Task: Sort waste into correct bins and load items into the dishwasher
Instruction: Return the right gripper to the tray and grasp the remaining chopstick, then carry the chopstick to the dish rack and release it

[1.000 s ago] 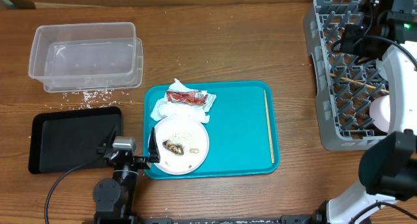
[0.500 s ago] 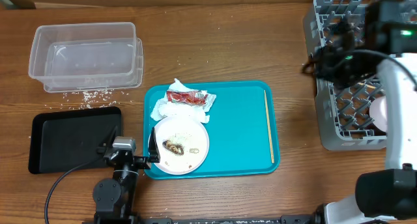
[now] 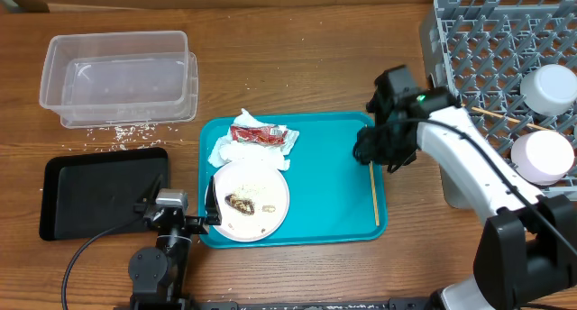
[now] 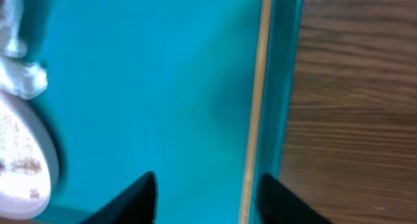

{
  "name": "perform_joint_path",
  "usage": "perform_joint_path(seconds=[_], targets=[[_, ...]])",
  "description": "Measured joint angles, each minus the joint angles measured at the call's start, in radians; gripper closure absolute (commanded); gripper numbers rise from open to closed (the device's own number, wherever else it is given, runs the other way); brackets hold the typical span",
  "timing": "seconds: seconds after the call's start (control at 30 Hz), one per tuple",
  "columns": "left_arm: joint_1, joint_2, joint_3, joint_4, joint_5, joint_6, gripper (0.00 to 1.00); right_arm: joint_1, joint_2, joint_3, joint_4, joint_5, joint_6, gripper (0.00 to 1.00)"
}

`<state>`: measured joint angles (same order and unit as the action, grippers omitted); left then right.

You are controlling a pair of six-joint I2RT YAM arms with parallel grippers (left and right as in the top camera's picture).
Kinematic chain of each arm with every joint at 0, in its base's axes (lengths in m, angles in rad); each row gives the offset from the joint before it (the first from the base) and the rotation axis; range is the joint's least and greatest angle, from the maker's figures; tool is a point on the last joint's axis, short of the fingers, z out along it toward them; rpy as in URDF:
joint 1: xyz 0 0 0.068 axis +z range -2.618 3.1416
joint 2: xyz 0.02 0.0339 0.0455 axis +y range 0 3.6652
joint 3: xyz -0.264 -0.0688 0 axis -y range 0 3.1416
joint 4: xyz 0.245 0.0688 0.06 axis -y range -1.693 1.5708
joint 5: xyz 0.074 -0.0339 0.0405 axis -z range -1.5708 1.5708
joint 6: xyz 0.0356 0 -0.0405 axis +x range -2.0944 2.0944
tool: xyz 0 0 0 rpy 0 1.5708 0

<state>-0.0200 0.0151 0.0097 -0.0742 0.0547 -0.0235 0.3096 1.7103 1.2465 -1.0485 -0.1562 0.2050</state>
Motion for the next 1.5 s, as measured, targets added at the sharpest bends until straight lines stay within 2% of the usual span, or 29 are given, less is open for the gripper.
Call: perform_joint_path(seconds=[0.27, 0.53, 0.87, 1.07, 1.13, 1.27, 1.3, 1.5], targets=[[0.0, 0.0, 0.0, 0.0, 0.0, 0.0, 0.0, 0.036, 0.018, -0.123, 0.169, 0.031, 0.064, 0.58], [0.0, 0.0, 0.0, 0.0, 0.0, 0.0, 0.0, 0.073, 0.085, -0.142, 0.189, 0.187, 0.134, 0.58], [0.0, 0.0, 0.0, 0.0, 0.0, 0.0, 0.0, 0.077, 0.097, -0.142, 0.219, 0.219, 0.156, 0.59], [0.0, 0.0, 0.0, 0.0, 0.0, 0.0, 0.0, 0.077, 0.111, -0.142, 0.225, 0.215, 0.161, 0.65], [0.0, 0.0, 0.0, 0.0, 0.0, 0.0, 0.0, 0.077, 0.126, -0.142, 0.229, 0.211, 0.16, 0.72], [0.0, 0.0, 0.0, 0.0, 0.0, 0.0, 0.0, 0.077, 0.131, -0.142, 0.241, 0.208, 0.159, 0.94], [0.0, 0.0, 0.0, 0.0, 0.0, 0.0, 0.0, 0.077, 0.131, -0.142, 0.243, 0.208, 0.16, 0.96], [0.0, 0.0, 0.0, 0.0, 0.0, 0.0, 0.0, 0.076, 0.138, -0.114, 0.178, 0.207, 0.177, 0.96]])
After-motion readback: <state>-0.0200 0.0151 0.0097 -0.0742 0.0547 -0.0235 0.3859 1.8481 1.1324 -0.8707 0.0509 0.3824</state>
